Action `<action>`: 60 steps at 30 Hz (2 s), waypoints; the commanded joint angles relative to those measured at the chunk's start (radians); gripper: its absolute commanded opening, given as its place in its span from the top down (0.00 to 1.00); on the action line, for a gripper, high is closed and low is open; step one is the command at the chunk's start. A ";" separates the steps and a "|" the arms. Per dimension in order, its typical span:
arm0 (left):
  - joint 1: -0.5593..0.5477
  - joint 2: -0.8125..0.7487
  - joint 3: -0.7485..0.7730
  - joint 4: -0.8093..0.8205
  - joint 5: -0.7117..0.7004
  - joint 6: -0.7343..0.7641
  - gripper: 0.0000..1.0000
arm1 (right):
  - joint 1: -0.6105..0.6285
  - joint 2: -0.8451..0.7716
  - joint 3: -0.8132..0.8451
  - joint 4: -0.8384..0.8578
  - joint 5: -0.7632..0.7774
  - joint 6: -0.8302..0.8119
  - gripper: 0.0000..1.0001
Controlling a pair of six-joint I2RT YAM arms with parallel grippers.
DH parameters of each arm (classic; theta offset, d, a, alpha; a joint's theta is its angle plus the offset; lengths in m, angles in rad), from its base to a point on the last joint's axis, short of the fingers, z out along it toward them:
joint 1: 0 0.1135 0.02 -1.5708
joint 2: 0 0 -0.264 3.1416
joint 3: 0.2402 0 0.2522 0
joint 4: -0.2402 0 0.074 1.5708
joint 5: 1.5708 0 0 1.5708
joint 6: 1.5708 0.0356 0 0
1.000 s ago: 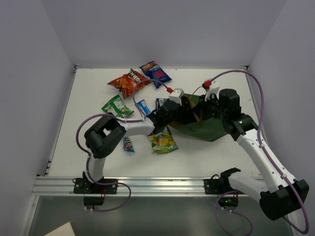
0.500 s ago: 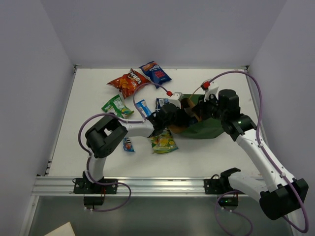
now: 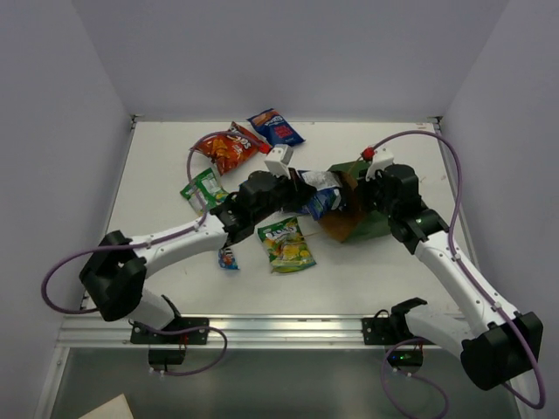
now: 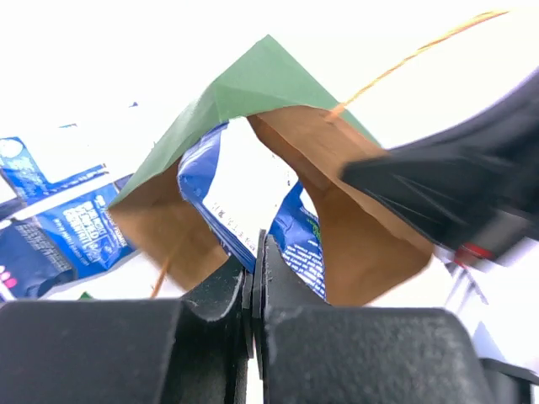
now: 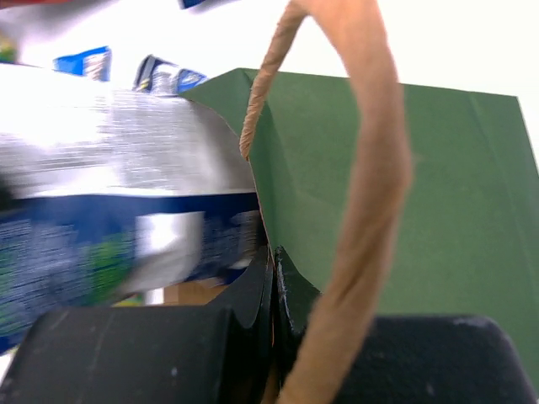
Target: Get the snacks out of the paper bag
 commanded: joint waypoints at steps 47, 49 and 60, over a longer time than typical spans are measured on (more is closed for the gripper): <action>0.833 -0.794 -0.244 -0.995 -0.443 -0.036 0.00 | -0.134 0.124 0.469 -0.132 0.032 0.348 1.00; 0.833 -0.751 -0.168 -1.006 -0.408 0.039 0.00 | -0.154 0.177 0.563 -0.126 0.023 0.357 1.00; 0.833 -0.621 0.030 -1.039 -0.205 0.299 0.00 | -0.240 0.614 0.874 0.018 -0.163 0.465 1.00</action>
